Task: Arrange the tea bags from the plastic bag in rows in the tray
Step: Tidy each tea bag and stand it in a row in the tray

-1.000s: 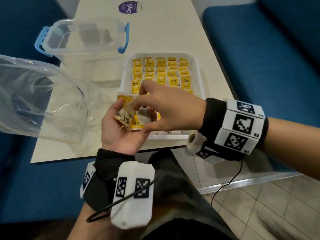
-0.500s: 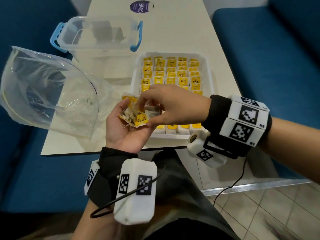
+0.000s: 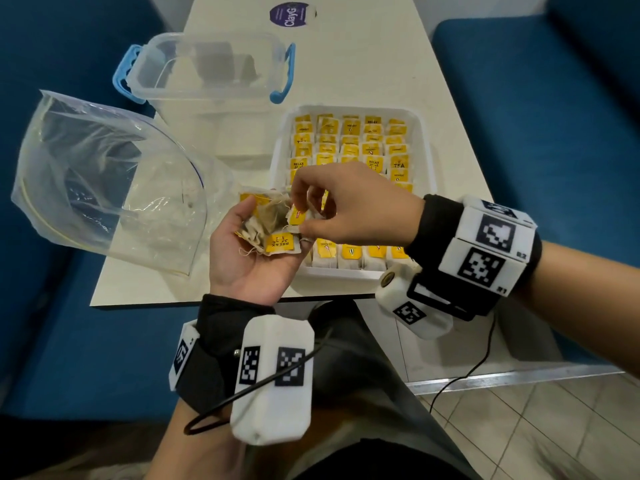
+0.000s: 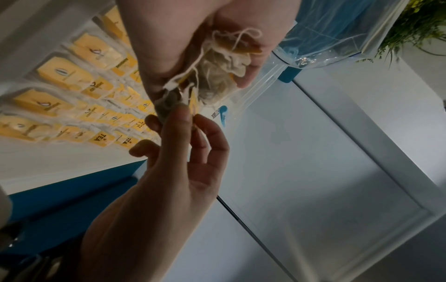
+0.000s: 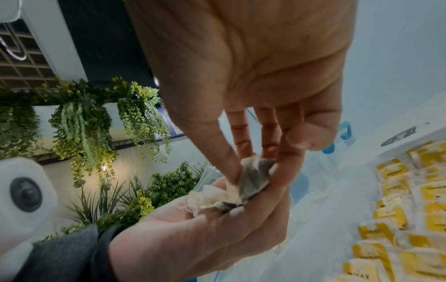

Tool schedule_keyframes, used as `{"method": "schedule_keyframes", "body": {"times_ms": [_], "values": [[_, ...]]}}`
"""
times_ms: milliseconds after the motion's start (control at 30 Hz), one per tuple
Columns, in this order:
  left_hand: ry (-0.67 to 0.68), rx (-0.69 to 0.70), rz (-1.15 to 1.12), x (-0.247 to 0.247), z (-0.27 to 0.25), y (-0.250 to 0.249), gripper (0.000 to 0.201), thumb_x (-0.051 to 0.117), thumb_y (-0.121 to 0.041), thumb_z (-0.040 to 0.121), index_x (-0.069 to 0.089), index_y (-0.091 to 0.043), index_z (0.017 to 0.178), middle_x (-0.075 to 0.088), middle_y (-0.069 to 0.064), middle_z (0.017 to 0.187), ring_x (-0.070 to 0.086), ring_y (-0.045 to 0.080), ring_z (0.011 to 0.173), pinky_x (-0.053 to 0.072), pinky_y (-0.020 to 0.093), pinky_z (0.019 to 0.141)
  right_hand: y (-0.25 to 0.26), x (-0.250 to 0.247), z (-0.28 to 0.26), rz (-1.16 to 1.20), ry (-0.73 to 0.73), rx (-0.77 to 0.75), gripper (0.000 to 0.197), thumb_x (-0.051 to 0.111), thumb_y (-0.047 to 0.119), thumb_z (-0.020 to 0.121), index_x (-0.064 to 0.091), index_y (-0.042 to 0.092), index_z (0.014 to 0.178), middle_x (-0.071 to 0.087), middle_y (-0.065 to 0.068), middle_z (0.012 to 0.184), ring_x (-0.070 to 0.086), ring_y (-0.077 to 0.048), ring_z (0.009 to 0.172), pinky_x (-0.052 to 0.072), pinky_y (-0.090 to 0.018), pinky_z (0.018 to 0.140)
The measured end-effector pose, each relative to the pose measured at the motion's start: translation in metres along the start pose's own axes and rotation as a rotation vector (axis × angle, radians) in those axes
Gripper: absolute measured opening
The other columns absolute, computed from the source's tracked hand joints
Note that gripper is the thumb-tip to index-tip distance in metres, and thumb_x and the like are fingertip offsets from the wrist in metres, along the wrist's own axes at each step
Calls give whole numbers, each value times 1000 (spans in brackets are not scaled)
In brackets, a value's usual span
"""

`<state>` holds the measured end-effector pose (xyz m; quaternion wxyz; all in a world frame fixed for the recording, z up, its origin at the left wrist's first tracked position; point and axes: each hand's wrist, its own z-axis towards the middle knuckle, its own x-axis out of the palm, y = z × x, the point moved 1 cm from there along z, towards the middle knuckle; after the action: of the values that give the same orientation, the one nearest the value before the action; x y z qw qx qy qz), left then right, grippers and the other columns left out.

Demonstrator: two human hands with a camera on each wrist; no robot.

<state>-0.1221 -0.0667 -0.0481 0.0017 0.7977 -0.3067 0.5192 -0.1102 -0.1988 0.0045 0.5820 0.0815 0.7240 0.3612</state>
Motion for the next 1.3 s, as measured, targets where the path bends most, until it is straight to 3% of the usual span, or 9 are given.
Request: {"method": "schedule_keyframes", "body": {"times_ms": [100, 200, 333, 500, 667, 800, 933, 1000, 1300], "values": [[6, 33, 4, -1, 0, 0, 19, 53, -21, 78, 63, -9, 88, 68, 13, 95, 68, 31, 86, 49, 52, 81, 1, 1, 1, -66, 54, 8, 37, 58, 13, 82, 56, 20, 119, 62, -5, 101, 50, -12, 82, 46, -25, 76], [-10, 34, 14, -2, 0, -1, 22, 53, -21, 76, 63, -8, 90, 67, 13, 96, 67, 31, 89, 43, 55, 90, 0, 1, 1, -128, 101, 34, 46, 56, 11, 82, 51, 18, 127, 57, -2, 100, 45, -11, 86, 43, -24, 78], [-45, 34, -14, -3, 1, -3, 20, 54, -22, 77, 64, -8, 86, 66, 11, 91, 61, 25, 96, 43, 40, 96, -1, -2, 3, -66, 121, 52, 37, 62, 9, 80, 48, 12, 114, 46, 7, 76, 43, -7, 61, 38, -21, 57], [-59, 54, 13, -7, 3, -11, 23, 53, -23, 75, 64, -5, 86, 64, 11, 86, 55, 25, 105, 40, 40, 99, -6, -2, 8, 8, 133, 51, 21, 67, 10, 80, 51, 13, 94, 64, -6, 93, 61, -12, 57, 49, -22, 46], [-23, 108, -84, -12, 1, -21, 27, 54, -19, 74, 68, 4, 71, 62, 17, 82, 66, 34, 76, 50, 52, 85, -11, -6, 17, -96, 21, 26, 20, 70, 26, 80, 65, 11, 92, 60, -2, 98, 55, -15, 86, 40, -18, 63], [-16, 131, -113, -18, 0, -28, 28, 53, -18, 76, 68, 4, 68, 62, 16, 87, 64, 33, 83, 48, 50, 92, -17, -9, 27, -153, 10, 18, 22, 64, 26, 84, 68, 8, 96, 60, -3, 98, 50, -13, 86, 34, -20, 63], [-33, 140, -113, -17, -3, -31, 26, 55, -15, 73, 69, 5, 64, 63, 18, 87, 65, 34, 82, 45, 48, 94, -27, 6, 38, -129, 186, 156, 17, 59, 15, 88, 60, 1, 96, 53, -2, 79, 53, -15, 61, 37, -11, 45], [-42, 139, -113, -17, -4, -31, 24, 56, -15, 71, 69, 6, 67, 63, 18, 89, 66, 35, 79, 45, 48, 93, -33, 16, 42, -54, 284, 220, 11, 59, 10, 88, 52, 10, 80, 53, -2, 79, 58, -10, 55, 39, -11, 38], [-90, 155, -128, -20, -5, -32, 27, 55, -16, 73, 60, 1, 93, 60, 17, 99, 64, 33, 84, 48, 46, 89, -32, 45, 50, -18, 518, 253, 28, 54, 5, 90, 39, 19, 71, 41, 2, 79, 55, -13, 61, 46, -14, 43]]}}
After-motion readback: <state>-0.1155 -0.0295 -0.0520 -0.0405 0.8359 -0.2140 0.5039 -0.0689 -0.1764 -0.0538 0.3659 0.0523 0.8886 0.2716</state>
